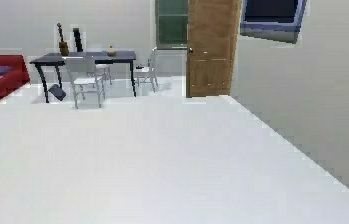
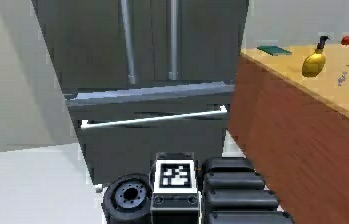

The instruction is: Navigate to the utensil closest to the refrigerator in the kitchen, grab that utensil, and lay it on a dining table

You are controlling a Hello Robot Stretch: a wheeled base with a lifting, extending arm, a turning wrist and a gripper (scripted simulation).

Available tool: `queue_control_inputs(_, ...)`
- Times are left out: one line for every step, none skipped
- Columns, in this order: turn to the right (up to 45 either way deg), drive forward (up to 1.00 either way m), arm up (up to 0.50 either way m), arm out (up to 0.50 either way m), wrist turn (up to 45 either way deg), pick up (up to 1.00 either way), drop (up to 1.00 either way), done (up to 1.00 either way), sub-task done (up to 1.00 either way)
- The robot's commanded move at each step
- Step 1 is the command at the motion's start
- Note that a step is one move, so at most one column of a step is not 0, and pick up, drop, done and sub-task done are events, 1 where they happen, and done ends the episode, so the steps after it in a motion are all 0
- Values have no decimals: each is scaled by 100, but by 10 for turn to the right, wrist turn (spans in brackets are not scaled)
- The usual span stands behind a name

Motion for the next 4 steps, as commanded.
queue_control_inputs(0,100,0,0,0,0,0,0,0)
queue_control_inputs(0,100,0,0,0,0,0,0,0)
queue_control_inputs(0,100,0,0,0,0,0,0,0)
queue_control_inputs(0,60,0,0,0,0,0,0,0)
